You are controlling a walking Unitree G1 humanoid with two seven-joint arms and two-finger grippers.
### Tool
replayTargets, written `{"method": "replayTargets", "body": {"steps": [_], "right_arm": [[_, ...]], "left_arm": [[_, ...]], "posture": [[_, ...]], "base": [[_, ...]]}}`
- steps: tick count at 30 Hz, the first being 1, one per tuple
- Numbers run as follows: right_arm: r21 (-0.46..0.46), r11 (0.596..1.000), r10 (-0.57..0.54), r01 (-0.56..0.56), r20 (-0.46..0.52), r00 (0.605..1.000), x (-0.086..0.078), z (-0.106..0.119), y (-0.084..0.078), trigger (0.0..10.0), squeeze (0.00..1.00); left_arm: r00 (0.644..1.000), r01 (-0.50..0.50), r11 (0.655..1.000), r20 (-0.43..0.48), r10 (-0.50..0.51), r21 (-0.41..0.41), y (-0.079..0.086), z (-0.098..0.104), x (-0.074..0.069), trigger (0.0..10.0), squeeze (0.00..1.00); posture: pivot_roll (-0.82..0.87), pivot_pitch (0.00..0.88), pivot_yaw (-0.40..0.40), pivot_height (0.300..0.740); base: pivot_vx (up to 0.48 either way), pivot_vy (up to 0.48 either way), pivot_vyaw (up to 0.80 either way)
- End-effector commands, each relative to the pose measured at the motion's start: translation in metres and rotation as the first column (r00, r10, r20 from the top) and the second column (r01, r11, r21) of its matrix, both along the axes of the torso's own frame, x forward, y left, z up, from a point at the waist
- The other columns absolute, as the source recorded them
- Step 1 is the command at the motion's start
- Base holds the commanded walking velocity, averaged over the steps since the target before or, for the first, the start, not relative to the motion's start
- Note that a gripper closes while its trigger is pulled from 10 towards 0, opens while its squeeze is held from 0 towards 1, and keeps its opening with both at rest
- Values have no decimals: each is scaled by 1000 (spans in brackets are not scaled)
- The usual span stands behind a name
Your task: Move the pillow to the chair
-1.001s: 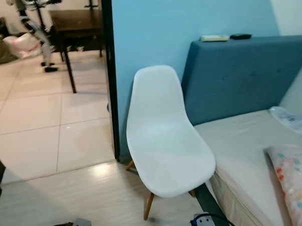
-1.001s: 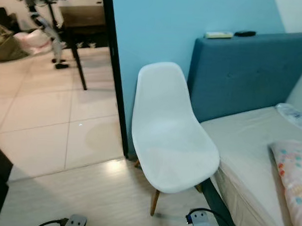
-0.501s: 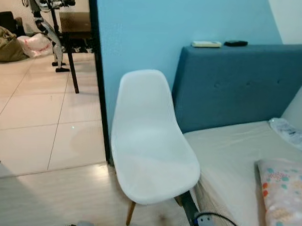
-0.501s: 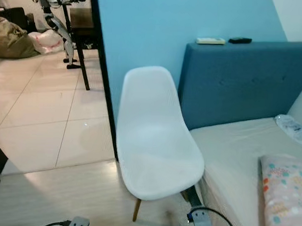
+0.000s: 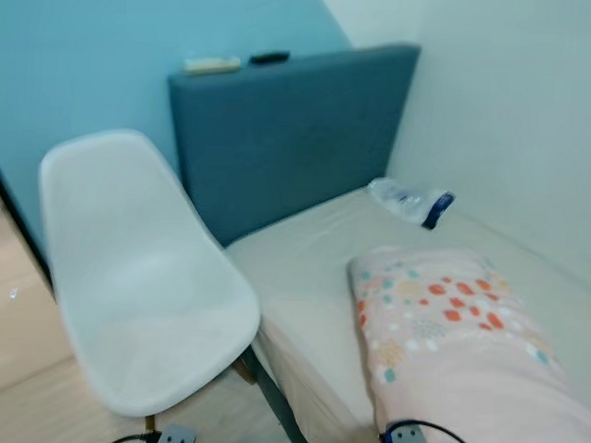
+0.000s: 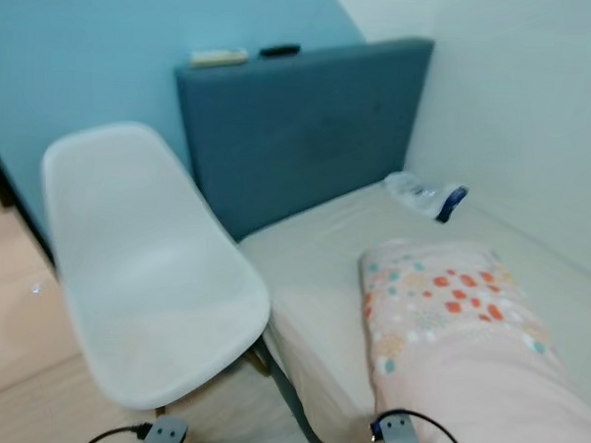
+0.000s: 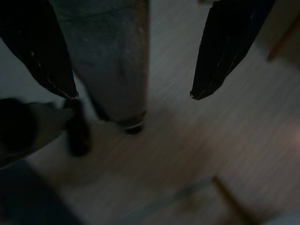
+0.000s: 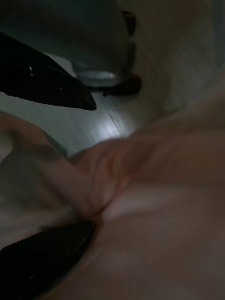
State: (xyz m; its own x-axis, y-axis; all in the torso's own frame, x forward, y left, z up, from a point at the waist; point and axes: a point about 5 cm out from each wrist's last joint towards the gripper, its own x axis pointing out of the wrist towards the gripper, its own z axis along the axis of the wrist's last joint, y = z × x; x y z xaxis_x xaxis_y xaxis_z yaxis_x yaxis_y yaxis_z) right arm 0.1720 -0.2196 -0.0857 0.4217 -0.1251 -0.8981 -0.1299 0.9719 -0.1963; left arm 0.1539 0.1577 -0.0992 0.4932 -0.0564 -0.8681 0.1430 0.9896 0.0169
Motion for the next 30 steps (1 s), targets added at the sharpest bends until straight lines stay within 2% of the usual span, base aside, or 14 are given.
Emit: {"method": "replayTargets", "body": {"steps": [1, 13, 19, 22, 27, 28, 29, 30], "right_arm": [[-9, 1000, 15, -15, -7, 1000, 0, 0, 1, 10000, 0], [-20, 999, 25, -25, -13, 1000, -1, 0, -1, 10000, 0], [-25, 999, 36, -36, -11, 999, 0, 0, 0, 10000, 0], [-24, 999, 40, -40, -6, 999, 1, 0, 1, 10000, 0], [-19, 999, 39, -39, -3, 999, 2, 0, 2, 10000, 0], [-19, 999, 39, -39, -3, 999, 2, 0, 2, 10000, 0], [-17, 999, 39, -39, -3, 999, 2, 0, 2, 10000, 0], [-17, 999, 39, -39, -3, 999, 2, 0, 3, 10000, 0]], "left_arm": [[1000, 13, 1000, -14, -13, -7, -1, -1, -3, 10000, 0], [999, 37, 999, -24, -38, -32, -8, -2, -6, 10000, 0], [999, 33, 998, -10, -34, -57, -12, -1, -3, 10000, 0], [999, 30, 995, 42, -27, -92, -19, 4, 9, 10000, 0], [986, -10, 982, 163, 42, -187, -31, 22, 45, 10000, 0], [986, -10, 982, 163, 42, -187, -31, 22, 45, 10000, 0], [979, -14, 980, 197, 54, -201, -33, 28, 54, 10000, 0], [976, -14, 979, 209, 57, -203, -33, 30, 58, 10000, 0]], "posture": [[-18, 0, -5, 740], [-32, 0, -13, 740], [-33, 0, -15, 740], [-35, 0, -11, 740], [-34, 0, -8, 740], [-34, 0, -8, 740], [-34, 0, -7, 740], [-34, 0, -7, 740]], "base": [[0, 0, -738], [0, 0, -738], [0, 0, -738], [0, 0, -740], [0, 0, -738], [0, 0, -738], [0, 0, -738], [0, 0, -738]]}}
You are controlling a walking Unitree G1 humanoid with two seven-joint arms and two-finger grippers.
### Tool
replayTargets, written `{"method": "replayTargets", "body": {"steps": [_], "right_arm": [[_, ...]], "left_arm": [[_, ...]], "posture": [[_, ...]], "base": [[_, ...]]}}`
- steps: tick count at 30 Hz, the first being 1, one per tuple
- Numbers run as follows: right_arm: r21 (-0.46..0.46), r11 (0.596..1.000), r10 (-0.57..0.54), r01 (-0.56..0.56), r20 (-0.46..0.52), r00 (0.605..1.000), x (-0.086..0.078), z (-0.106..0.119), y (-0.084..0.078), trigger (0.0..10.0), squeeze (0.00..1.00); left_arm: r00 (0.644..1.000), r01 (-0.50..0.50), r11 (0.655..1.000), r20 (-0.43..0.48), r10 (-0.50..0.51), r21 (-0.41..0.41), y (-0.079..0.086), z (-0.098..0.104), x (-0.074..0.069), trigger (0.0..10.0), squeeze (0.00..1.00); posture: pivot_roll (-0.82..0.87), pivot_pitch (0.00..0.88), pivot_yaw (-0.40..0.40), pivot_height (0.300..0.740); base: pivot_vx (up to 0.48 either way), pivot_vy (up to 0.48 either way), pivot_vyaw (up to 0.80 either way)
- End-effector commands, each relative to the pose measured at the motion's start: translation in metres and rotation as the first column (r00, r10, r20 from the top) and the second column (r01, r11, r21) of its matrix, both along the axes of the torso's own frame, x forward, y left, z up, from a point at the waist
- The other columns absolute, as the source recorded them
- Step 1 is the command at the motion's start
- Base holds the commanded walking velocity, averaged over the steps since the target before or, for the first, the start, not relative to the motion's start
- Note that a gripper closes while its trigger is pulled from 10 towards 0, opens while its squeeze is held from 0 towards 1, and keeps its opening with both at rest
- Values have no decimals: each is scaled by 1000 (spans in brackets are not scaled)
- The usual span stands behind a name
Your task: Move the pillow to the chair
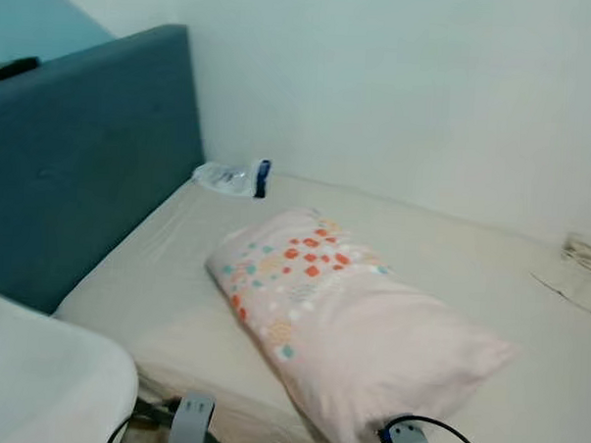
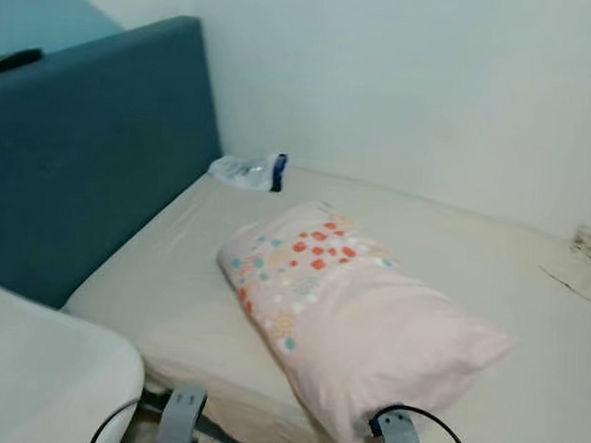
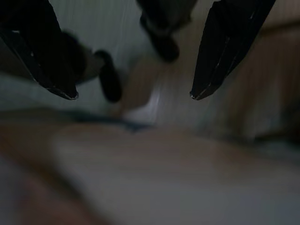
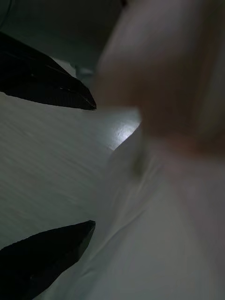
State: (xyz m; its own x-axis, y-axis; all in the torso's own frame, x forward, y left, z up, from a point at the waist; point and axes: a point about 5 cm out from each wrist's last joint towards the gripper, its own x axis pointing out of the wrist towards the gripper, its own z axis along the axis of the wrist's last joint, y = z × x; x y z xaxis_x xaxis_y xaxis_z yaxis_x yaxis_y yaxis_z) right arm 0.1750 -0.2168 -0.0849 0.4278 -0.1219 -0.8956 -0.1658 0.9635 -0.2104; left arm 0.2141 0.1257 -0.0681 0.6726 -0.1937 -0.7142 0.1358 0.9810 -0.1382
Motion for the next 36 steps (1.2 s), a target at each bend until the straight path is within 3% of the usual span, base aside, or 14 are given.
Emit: {"method": "replayTargets", "body": {"steps": [1, 2, 6, 11, 19, 36], "right_arm": [[-2, 1000, 2, -2, -4, 1000, -1, 0, 0, 10000, 0], [0, 1000, 2, -2, -3, 1000, -1, 0, 0, 10000, 0], [3, 1000, 2, -1, -4, 1000, -1, -1, 1, 10000, 0], [5, 1000, -1, 1, -4, 1000, -2, -1, 1, 10000, 0], [-2, 1000, -12, 12, 8, 1000, -2, -1, 0, 10000, 0], [-1, 1000, -7, 7, 10, 1000, -2, -1, 1, 10000, 0]], "left_arm": [[1000, -13, 1000, -7, 13, -16, -1, -1, -2, 10000, 0], [999, -26, 999, 41, 27, -21, -1, 6, 10, 10000, 0], [988, -101, 994, 118, 104, -31, 7, 20, 29, 10000, 0], [960, -216, 973, 165, 227, -81, 20, 31, 44, 10000, 0], [940, -253, 958, 197, 277, -138, 21, 40, 56, 10000, 0], [941, -261, 952, 180, 288, -160, 11, 41, 57, 10000, 0]], "posture": [[-34, 0, -7, 740], [-33, 0, -6, 740], [-34, 0, -4, 740], [-32, 0, -4, 740], [-30, 0, -4, 740], [-32, 0, -5, 740]], "base": [[0, 0, -738], [0, 0, -738], [0, 0, -738], [0, 0, -739], [0, 0, -738], [0, 0, -738]]}}
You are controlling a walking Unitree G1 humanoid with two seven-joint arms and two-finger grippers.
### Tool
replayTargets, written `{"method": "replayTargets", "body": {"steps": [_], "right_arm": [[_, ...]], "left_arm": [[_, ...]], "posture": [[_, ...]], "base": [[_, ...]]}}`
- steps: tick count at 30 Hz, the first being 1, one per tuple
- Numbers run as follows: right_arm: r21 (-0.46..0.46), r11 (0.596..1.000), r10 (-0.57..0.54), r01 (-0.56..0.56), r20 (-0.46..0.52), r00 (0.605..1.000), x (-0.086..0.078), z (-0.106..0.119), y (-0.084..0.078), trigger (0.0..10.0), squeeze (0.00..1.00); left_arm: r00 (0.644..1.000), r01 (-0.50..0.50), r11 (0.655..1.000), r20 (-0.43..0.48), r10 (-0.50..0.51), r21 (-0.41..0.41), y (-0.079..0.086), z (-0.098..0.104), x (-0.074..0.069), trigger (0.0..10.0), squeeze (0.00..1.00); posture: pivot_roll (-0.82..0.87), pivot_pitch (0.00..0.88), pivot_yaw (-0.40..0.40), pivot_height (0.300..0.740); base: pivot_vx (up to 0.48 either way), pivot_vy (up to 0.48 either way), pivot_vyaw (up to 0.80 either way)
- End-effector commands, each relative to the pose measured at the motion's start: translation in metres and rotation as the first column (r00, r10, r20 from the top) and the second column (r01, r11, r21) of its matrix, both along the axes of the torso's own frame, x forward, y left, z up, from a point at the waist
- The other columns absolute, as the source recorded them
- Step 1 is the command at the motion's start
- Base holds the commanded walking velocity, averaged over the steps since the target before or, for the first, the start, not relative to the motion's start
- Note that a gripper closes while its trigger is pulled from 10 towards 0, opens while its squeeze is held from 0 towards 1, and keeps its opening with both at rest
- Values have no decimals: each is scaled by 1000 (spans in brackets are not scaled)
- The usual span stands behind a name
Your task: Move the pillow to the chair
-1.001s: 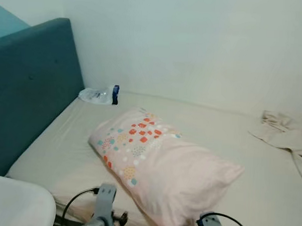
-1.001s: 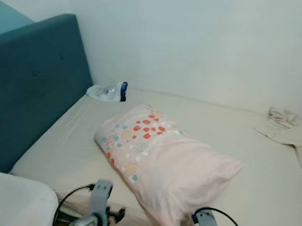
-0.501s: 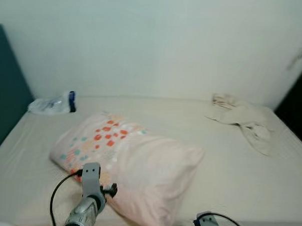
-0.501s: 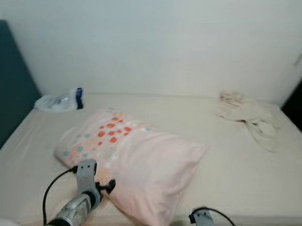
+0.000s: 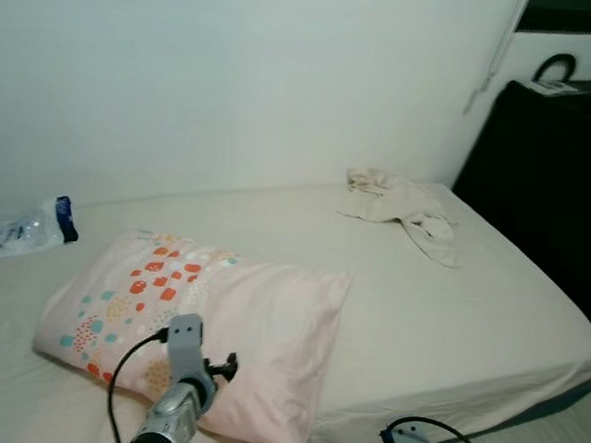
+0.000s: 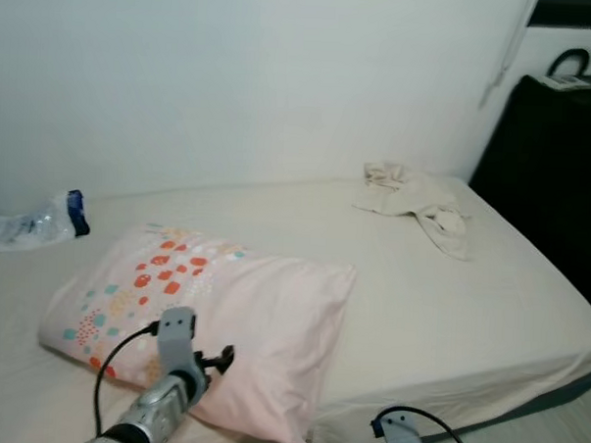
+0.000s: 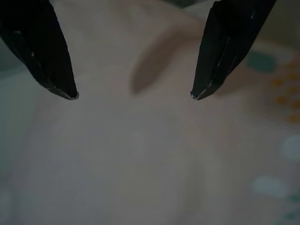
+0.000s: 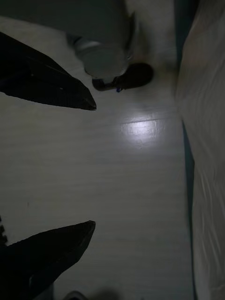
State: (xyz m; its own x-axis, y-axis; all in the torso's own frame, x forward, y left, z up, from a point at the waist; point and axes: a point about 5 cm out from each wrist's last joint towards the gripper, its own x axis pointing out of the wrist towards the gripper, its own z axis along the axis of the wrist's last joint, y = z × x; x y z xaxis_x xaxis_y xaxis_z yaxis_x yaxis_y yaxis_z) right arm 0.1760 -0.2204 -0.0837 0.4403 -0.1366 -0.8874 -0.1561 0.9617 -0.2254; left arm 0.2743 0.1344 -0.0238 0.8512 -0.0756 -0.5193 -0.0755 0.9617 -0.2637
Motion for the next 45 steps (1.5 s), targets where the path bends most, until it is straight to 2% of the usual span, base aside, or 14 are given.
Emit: {"method": "replayTargets", "body": {"steps": [1, 9, 11, 13, 21, 27, 28, 30, 33, 36, 39, 45], "right_arm": [[12, 1000, 5, -5, -5, 1000, -2, -2, 5, 10000, 0], [46, 999, -19, 18, 26, 999, -1, -1, 6, 10000, 0], [44, 999, 4, -5, 25, 1000, 0, -1, 7, 10000, 0], [32, 999, 40, -41, 34, 999, 3, 0, 7, 10000, 0], [40, 999, 33, -35, 37, 999, 4, 1, 7, 10000, 0], [26, 999, 34, -35, 45, 998, 5, 1, 6, 10000, 0], [18, 1000, 12, -13, 51, 999, 5, 2, 4, 10000, 0], [7, 1000, -2, 2, 46, 999, 5, 2, 2, 10000, 0], [12, 1000, -6, 5, 47, 999, 5, 2, 2, 10000, 0], [12, 1000, -5, 4, 48, 999, 5, 2, 2, 10000, 0], [15, 1000, 0, -1, 49, 999, 5, 2, 3, 10000, 0], [12, 1000, 9, -9, 45, 999, 5, 2, 3, 10000, 0]], "left_arm": [[999, -18, 1000, -28, 18, -6, 2, -3, -3, 10000, 0], [995, -99, 995, -19, 99, -10, 6, 3, 5, 10000, 0], [995, -101, 995, -16, 101, -6, 7, 4, 6, 10000, 0], [994, -105, 994, -7, 105, 11, 9, 6, 8, 10000, 0], [992, -124, 992, -17, 124, 1, 12, 6, 9, 10000, 0], [994, -102, 994, -36, 100, -40, 3, 3, 7, 10000, 0], [997, -70, 995, -35, 68, -74, -4, 3, 6, 10000, 0], [999, -41, 995, -32, 38, -91, -10, 3, 6, 10000, 0], [999, -26, 994, -25, 24, -105, -13, 3, 5, 10000, 0], [1000, -12, 995, -21, 10, -101, -14, 3, 5, 10000, 0], [998, 52, 996, -17, -54, -74, -19, 3, 4, 10000, 0], [998, 56, 995, -17, -58, -76, -20, 3, 5, 10000, 0]], "posture": [[-32, 0, -4, 740], [-33, 0, -1, 740], [-32, 0, 0, 740], [-34, 0, 3, 740], [-36, 0, 3, 740], [-35, 0, 3, 740], [-37, 0, 3, 740], [-37, 0, 4, 740], [-38, 0, 4, 740], [-38, 0, 4, 740], [-35, 0, 1, 740], [-31, 0, -2, 740]], "base": [[0, 0, -725], [0, 0, -91], [0, 0, 0], [0, 0, 800], [0, 0, 800], [0, 0, 800], [0, 0, 0], [0, 0, 0], [0, 0, 0], [0, 0, 0], [0, -320, 0], [0, -462, 0]]}}
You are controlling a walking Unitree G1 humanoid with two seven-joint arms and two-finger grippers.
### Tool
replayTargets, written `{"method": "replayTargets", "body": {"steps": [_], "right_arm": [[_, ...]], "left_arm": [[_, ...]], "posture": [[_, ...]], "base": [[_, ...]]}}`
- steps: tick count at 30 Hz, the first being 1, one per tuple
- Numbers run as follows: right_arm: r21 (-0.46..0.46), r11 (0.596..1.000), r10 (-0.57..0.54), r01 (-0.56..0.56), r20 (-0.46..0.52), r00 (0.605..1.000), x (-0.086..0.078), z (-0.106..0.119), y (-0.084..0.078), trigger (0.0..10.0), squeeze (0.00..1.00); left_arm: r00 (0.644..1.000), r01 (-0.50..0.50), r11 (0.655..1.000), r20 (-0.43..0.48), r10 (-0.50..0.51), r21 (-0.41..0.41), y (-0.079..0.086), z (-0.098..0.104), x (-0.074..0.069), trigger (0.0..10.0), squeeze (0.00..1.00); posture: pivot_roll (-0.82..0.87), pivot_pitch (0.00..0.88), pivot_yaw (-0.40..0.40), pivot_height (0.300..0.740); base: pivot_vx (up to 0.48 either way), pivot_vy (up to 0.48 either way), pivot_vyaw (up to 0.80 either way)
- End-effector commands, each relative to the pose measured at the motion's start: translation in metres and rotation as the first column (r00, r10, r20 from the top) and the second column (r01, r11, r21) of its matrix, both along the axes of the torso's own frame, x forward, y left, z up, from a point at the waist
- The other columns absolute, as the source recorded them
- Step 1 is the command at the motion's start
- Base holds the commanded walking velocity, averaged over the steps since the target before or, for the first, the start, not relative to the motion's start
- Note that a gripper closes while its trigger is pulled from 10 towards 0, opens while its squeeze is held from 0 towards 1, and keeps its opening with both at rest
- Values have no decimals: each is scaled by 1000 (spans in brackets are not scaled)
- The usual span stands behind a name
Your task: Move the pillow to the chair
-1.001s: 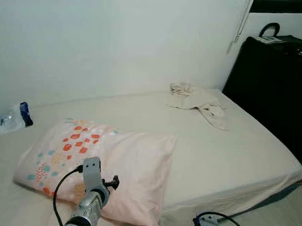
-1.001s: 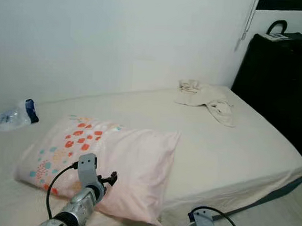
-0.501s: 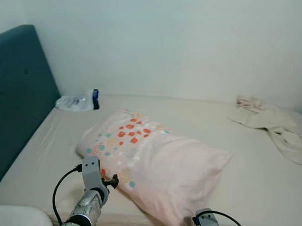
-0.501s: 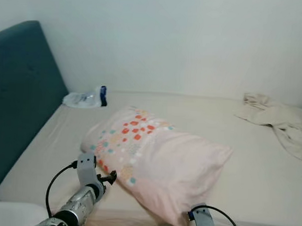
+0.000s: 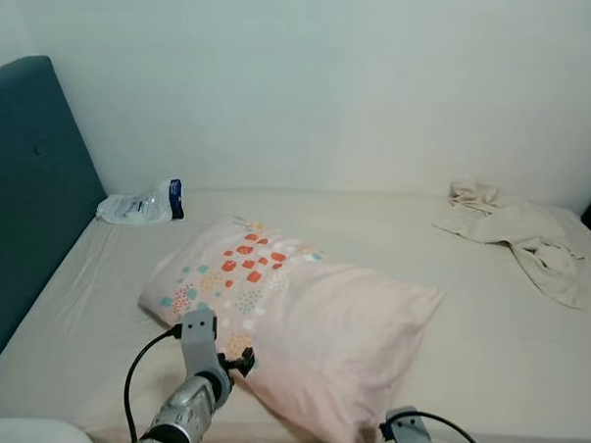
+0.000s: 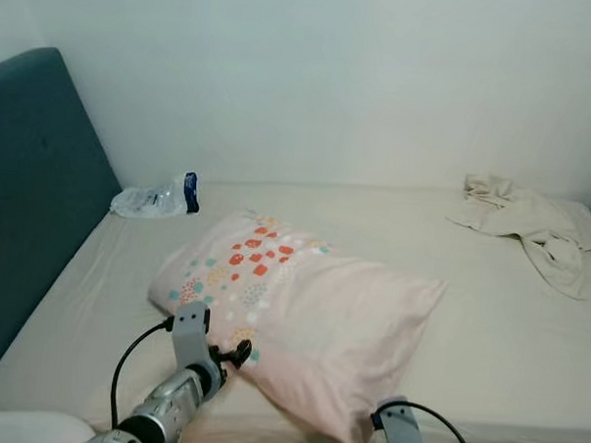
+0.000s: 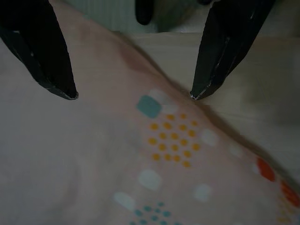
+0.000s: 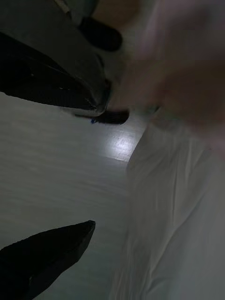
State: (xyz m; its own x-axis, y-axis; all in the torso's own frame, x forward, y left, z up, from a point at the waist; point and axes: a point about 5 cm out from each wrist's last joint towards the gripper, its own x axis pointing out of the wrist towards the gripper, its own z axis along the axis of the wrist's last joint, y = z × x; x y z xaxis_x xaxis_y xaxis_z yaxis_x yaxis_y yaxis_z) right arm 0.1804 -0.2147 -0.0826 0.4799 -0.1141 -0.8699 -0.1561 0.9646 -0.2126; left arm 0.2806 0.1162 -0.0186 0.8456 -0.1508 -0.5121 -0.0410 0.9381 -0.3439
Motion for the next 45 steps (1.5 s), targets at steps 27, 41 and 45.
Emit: {"method": "replayTargets", "body": {"steps": [27, 41, 45], "right_arm": [[13, 999, -33, 33, 3, 999, -2, -1, -1, 10000, 0], [17, 998, -64, 64, 12, 998, 0, 0, -1, 10000, 0], [19, 997, -73, 73, 5, 997, 0, 0, -1, 10000, 0]], "left_arm": [[999, -38, 998, -21, 37, -44, -2, 1, 2, 10000, 0], [997, -67, 996, -36, 65, -64, 1, -1, 0, 10000, 0], [994, -99, 992, -41, 97, -74, 4, -1, 1, 10000, 0]], "posture": [[-37, 0, 3, 740], [-45, 0, 8, 740], [-49, 0, 8, 740]], "base": [[0, -130, 0], [0, 0, 0], [0, 0, 0]]}}
